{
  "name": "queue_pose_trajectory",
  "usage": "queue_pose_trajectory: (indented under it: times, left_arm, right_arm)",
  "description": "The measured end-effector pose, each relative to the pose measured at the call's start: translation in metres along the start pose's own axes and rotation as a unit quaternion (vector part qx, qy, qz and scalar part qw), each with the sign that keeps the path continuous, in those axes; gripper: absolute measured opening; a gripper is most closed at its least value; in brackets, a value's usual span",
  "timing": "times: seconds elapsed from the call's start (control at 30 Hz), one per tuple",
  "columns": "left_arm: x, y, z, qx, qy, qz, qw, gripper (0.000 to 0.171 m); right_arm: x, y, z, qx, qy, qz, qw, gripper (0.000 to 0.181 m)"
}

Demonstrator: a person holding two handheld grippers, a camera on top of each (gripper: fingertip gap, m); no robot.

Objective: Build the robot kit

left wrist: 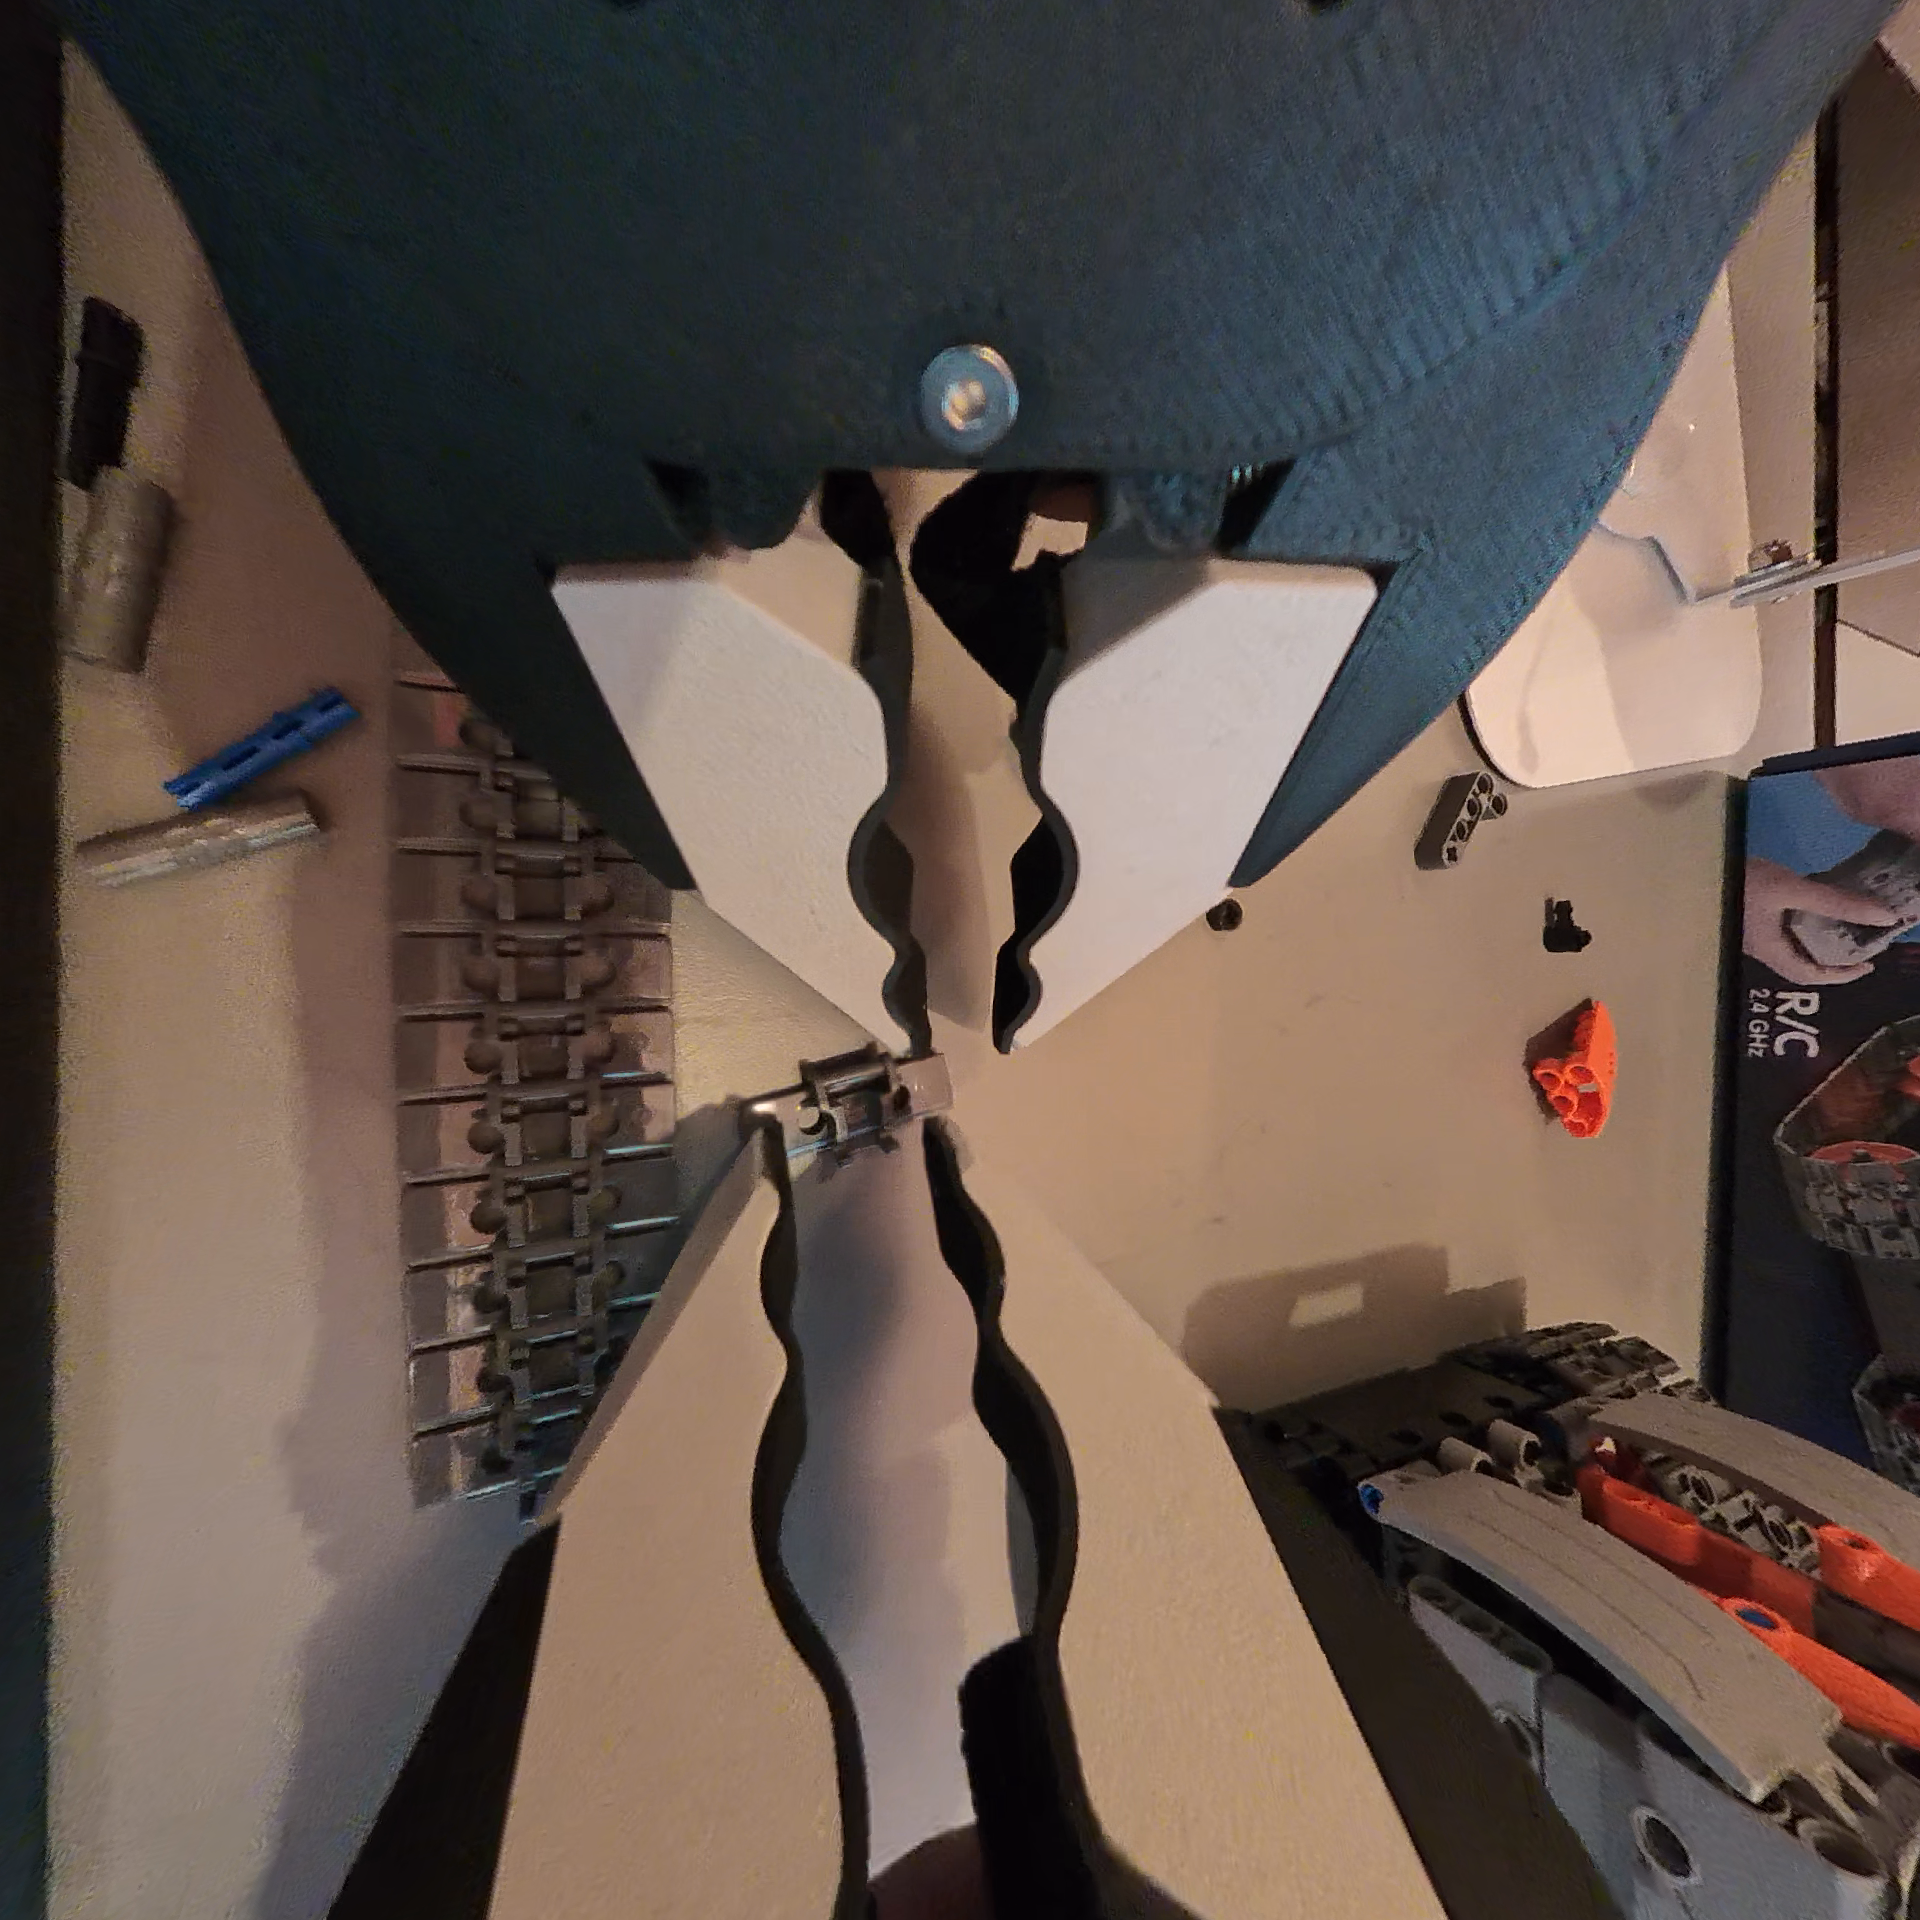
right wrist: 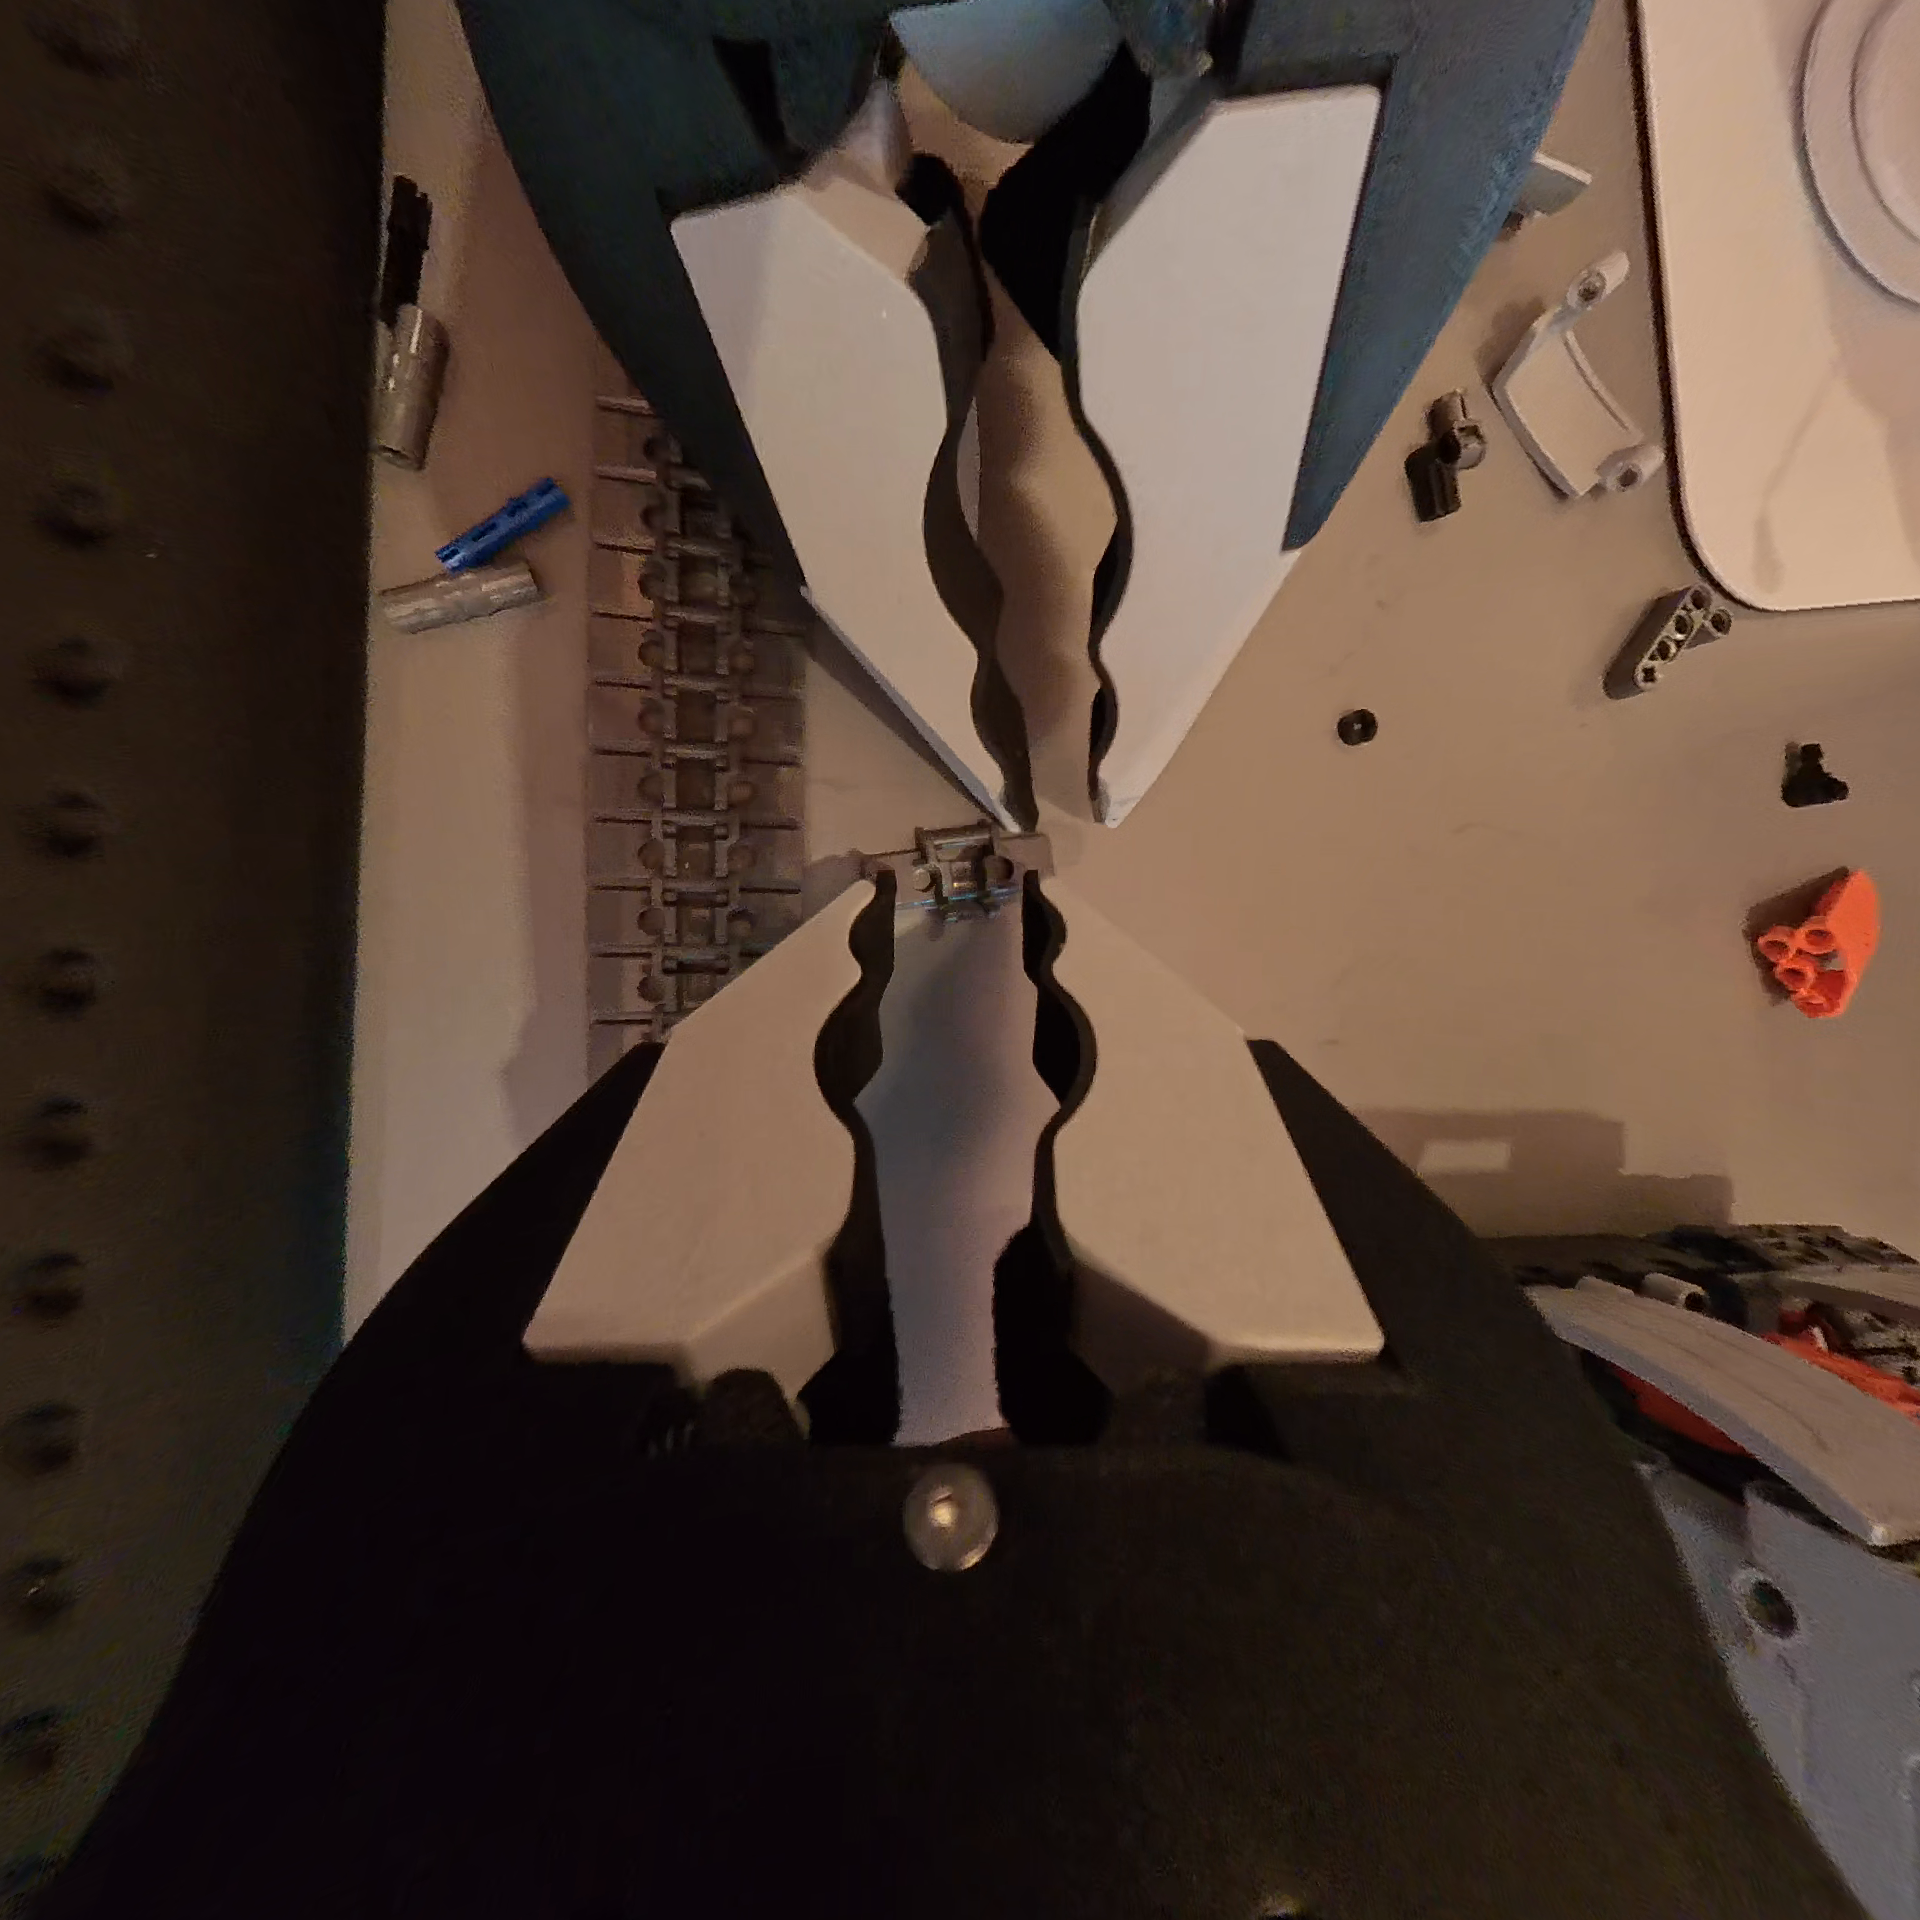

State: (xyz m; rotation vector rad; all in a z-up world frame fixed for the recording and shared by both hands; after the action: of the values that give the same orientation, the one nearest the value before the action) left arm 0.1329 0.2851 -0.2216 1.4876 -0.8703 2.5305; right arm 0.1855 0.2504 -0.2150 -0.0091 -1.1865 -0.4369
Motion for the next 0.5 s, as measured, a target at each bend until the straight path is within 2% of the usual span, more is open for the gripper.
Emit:
queue_pose_trajectory:
  times: [0.17,0.33,0.5]
  left_arm:
    - [-0.003,-0.001,0.003,-0.005,0.006,0.002,1.0,0.009]
    - [-0.003,-0.002,0.003,-0.002,0.011,0.001,1.0,0.011]
    - [0.02,-0.009,-0.002,0.021,0.023,-0.011,0.999,0.014]
  right_arm:
    - [-0.002,0.002,0.0,-0.008,0.005,0.009,1.0,0.009]
    - [-0.003,0.004,-0.003,-0.045,0.029,0.03,0.998,0.008]
    - [0.017,0.002,-0.01,-0.046,0.044,0.023,0.998,0.008]
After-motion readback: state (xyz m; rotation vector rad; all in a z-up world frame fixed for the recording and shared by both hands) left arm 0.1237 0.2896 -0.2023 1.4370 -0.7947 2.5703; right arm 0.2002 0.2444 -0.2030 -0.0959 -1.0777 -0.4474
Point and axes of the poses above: each gripper's, where its closed fingertips meet, x back along the fingers, z out of its top, y = z × x across the jaws, the point moved 5 cm from there along x, back along the fingers, and after that the axes turned 9 degrees about -y, right-handed, at the moved point
